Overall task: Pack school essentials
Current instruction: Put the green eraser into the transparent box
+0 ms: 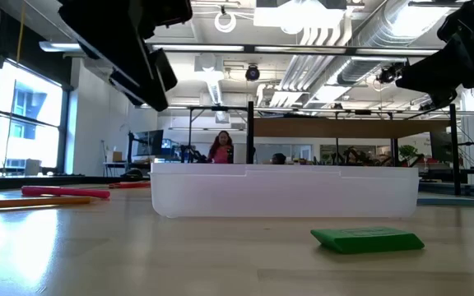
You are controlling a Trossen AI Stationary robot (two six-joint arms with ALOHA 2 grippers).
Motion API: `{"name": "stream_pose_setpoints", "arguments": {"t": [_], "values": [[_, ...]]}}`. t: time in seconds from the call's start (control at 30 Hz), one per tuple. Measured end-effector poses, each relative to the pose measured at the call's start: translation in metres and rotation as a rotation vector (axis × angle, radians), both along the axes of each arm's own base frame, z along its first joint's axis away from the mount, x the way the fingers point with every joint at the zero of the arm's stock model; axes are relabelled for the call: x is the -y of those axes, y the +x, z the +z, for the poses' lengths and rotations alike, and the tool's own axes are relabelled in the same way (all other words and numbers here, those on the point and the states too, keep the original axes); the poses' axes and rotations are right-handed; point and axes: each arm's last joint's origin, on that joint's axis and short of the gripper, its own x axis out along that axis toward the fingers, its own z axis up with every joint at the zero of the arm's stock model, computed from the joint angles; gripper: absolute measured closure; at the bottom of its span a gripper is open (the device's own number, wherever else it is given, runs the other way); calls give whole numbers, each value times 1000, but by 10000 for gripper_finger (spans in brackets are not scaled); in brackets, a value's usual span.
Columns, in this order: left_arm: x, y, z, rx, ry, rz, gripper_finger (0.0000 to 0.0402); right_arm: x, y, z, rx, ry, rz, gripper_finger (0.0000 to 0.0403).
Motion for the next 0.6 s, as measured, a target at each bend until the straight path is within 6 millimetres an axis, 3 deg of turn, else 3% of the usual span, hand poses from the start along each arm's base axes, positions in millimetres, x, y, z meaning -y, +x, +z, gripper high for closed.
{"name": "stream_pose_setpoints", "arguments": {"t": [0.3,0.47,0.6], "values": [[10,-7,-4,-70,-25,31,245,-3,5,17,155,15,52,286],[10,-7,-4,-83,-55,77,245,-7,15,24,203,-27,86,250],[9,-8,-4,-105,-89,131,245,-10,26,30,139,-41,99,223]]}}
